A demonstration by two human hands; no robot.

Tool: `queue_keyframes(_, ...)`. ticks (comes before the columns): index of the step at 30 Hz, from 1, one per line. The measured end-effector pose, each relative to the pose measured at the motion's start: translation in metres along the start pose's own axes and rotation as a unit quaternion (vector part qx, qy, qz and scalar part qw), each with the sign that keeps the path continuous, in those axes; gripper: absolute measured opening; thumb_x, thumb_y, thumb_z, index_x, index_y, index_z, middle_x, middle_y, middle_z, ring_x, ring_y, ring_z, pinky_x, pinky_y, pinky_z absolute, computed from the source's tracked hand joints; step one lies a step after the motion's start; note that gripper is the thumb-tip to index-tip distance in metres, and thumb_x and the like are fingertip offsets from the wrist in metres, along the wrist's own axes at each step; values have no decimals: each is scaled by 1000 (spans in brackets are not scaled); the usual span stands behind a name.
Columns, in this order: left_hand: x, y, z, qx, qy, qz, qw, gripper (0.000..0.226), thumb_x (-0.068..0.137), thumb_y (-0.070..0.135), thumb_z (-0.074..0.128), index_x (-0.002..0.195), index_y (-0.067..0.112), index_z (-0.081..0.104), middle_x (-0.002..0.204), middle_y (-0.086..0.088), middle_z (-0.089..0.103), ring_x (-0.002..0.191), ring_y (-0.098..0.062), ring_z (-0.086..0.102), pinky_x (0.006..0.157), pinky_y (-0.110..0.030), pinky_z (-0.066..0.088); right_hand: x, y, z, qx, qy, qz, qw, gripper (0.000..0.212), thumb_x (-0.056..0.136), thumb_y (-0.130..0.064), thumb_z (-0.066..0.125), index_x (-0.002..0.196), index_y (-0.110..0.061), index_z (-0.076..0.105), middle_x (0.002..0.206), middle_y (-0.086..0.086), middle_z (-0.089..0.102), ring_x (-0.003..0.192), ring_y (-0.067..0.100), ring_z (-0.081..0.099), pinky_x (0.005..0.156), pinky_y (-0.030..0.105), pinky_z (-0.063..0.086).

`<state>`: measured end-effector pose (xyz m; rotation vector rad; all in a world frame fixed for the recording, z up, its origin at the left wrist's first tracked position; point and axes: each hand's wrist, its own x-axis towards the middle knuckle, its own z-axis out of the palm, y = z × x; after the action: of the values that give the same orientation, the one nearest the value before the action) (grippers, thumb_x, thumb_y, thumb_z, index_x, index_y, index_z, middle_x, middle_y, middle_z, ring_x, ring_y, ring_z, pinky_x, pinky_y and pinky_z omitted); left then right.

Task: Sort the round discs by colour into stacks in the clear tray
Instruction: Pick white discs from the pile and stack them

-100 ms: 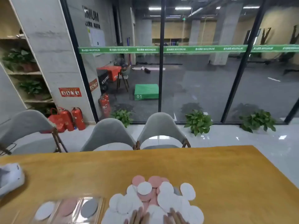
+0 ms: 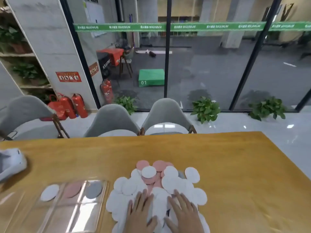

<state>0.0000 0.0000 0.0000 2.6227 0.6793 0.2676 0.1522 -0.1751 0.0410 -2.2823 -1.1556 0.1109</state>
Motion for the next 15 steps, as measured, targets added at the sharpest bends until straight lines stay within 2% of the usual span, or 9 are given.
queue_keyframes(1, -9, 19, -1, 10, -26, -50, 998, 94, 77, 63, 56, 162, 38, 25, 173, 13, 5, 157, -13, 15, 121, -36, 9, -6, 10, 2, -50, -56, -22, 997, 65, 84, -78, 51, 136, -40, 60, 166, -10, 23, 125, 21, 63, 87, 40, 54)
queue_keyframes(2, -10, 18, 3, 58, 15, -40, 997, 90, 83, 62, 52, 163, 40, 17, 173, 16, -1, 157, -12, 11, 121, -35, 3, -4, 18, 11, -100, -52, -51, 992, 68, 90, -76, 44, 144, -36, 54, 167, -7, 21, 135, 24, 56, 94, 44, 52)
queue_keyframes(4, -23, 16, 4, 60, 5, -35, 998, 77, 95, 60, 38, 164, 41, 9, 170, 20, -15, 158, -8, -7, 123, -35, -13, -12, 16, 18, -111, -62, -57, 990, 68, 96, -75, 36, 152, -37, 42, 169, -7, 17, 147, 24, 38, 108, 45, 36)
queue_keyframes(5, -26, 20, -3, 47, -28, -48, 997, 74, 97, 61, 31, 164, 41, 7, 169, 21, -19, 157, -7, -16, 123, -35, -17, -13, 10, 12, -110, -88, -47, 989, 68, 96, -74, 36, 154, -37, 39, 169, -8, 16, 150, 23, 33, 109, 44, 30)
queue_keyframes(10, -29, 23, -5, 82, -31, -57, 995, 71, 98, 64, 16, 163, 41, -5, 170, 17, -22, 156, -8, -24, 126, -40, -16, -17, 15, 19, -126, -64, -57, 988, 67, 97, -72, 38, 155, -36, 38, 169, -8, 16, 152, 22, 27, 111, 44, 29)
queue_keyframes(15, -32, 21, 2, 57, -2, -46, 997, 70, 101, 61, 27, 165, 39, 9, 172, 17, -10, 158, -8, -14, 127, -39, -10, -18, 19, 26, -119, -54, -56, 990, 67, 97, -72, 38, 154, -37, 38, 169, -8, 16, 152, 22, 25, 113, 45, 26)
